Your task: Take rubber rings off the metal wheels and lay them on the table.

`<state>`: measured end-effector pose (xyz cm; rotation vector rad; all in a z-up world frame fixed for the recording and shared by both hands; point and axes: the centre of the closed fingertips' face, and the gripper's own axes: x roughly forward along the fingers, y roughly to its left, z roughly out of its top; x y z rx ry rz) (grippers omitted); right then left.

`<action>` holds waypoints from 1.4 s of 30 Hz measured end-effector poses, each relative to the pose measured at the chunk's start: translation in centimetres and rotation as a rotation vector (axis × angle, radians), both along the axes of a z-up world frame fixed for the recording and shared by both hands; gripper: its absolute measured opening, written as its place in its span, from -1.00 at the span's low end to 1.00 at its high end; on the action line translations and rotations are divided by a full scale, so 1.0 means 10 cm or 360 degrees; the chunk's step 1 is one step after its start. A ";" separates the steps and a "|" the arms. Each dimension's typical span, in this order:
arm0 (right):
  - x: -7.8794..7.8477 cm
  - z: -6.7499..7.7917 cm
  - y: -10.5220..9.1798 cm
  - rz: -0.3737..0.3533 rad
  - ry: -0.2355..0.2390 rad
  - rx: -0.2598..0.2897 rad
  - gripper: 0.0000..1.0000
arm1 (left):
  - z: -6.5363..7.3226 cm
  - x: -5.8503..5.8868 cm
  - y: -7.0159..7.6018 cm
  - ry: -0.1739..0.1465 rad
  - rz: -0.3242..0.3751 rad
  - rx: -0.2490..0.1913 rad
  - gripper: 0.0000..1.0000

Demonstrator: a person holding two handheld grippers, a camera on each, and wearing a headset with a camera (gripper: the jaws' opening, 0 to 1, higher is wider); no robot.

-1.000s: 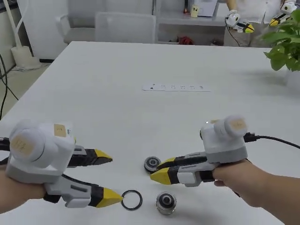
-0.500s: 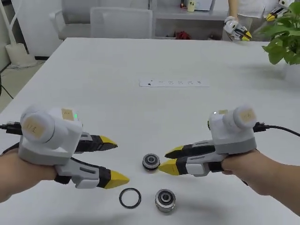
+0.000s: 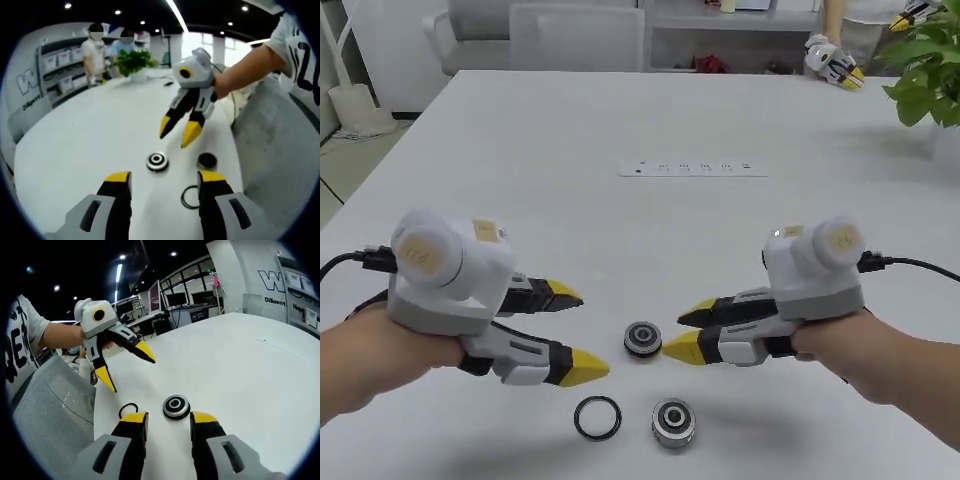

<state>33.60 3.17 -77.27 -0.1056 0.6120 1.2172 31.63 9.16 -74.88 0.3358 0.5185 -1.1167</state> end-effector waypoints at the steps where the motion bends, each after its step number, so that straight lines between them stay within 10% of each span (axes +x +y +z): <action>1: 0.00 -0.01 0.00 0.0001 -0.0001 -0.0003 -0.37 | -0.01 0.01 -0.01 0.0003 -0.0001 0.0002 0.08; 42: 0.08 -0.26 0.07 0.0024 -0.0022 -0.0029 -0.31 | -0.30 0.27 -0.35 0.0085 -0.0029 -0.0020 -0.20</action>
